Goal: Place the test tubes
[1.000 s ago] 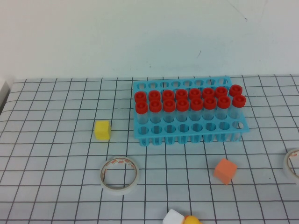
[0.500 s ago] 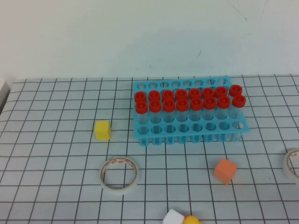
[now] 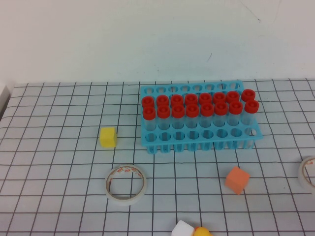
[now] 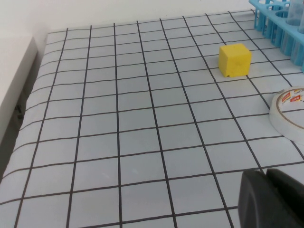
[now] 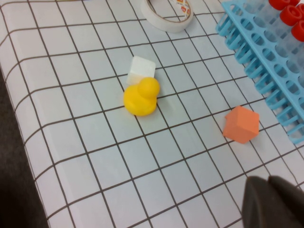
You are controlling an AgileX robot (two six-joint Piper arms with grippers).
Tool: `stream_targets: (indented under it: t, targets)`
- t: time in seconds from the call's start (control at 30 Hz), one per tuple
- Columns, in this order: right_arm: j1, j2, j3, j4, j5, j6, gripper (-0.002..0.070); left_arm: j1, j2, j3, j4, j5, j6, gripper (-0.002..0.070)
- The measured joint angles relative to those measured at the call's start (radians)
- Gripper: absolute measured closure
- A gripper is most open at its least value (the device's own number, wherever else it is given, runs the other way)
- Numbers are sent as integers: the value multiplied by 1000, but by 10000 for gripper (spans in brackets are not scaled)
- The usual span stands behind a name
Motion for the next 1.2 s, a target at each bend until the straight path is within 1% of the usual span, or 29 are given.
stream_targets:
  t: [0.13, 0.2, 0.27, 0.33, 0.47, 0.57, 0.7, 0.73, 0.9, 1.0, 1.1, 1.2]
  targets:
    - [-2, -2, 0, 2, 0, 0, 678, 0, 0, 0, 0, 0, 0, 675]
    - [-38, -12, 0, 22, -11, 2, 678, 0, 0, 0, 0, 0, 2, 675]
    - [-79, -16, 11, 28, -73, 2, 678, 0, 0, 0, 0, 2, 2, 675]
    - [-143, -16, 39, 30, -188, -1, 678, 0, 0, 0, 0, 2, 3, 675]
    - [-308, -16, 131, 30, -456, -22, 678, 0, 0, 0, -2, 2, 3, 675]
    - [-464, -16, 231, 30, -625, -23, 678, 0, 0, 0, -2, 2, 3, 675]
    - [-707, -24, 343, 30, -824, 15, 678, 0, 0, 0, -2, 2, 3, 675]
    - [-817, -40, 384, 30, -874, 38, 678, 0, 0, 0, -2, 2, 3, 675]
    - [-1110, -134, 469, 30, -899, 55, 678, 0, 0, 0, -2, 2, 3, 676]
    - [-1254, -213, 503, 30, -908, 57, 678, 0, 0, 0, -2, 2, 3, 676]
    - [-1324, -267, 519, 30, -920, 57, 678, 0, 0, 0, -2, 2, 3, 676]
    - [-1339, -297, 519, 26, -936, 57, 678, 0, 0, 0, -2, 2, 3, 676]
